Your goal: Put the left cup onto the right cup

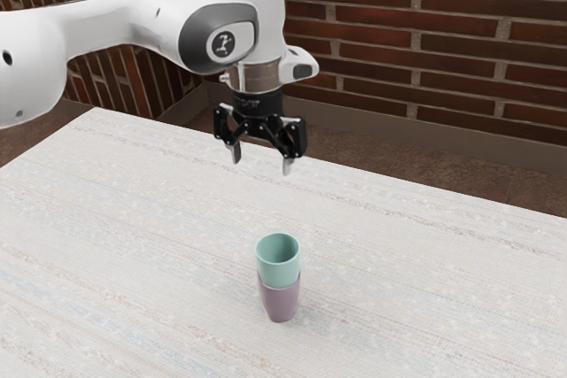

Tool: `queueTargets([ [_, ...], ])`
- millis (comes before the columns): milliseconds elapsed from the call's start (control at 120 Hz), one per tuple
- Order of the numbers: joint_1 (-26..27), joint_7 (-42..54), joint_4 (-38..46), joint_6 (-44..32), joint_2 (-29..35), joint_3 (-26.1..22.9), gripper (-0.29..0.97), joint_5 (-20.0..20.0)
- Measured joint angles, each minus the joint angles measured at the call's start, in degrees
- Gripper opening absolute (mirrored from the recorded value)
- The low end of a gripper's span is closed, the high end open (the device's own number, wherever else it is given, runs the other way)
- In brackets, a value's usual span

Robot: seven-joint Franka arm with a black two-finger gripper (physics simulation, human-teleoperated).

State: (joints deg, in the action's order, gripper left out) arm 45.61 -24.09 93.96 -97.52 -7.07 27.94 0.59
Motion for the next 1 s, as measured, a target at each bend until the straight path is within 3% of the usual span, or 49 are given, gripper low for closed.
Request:
queueTargets([
  [1000,-15.39,11.51,-0.06,1.77,2.39,-8.24,0.68,1.69],
])
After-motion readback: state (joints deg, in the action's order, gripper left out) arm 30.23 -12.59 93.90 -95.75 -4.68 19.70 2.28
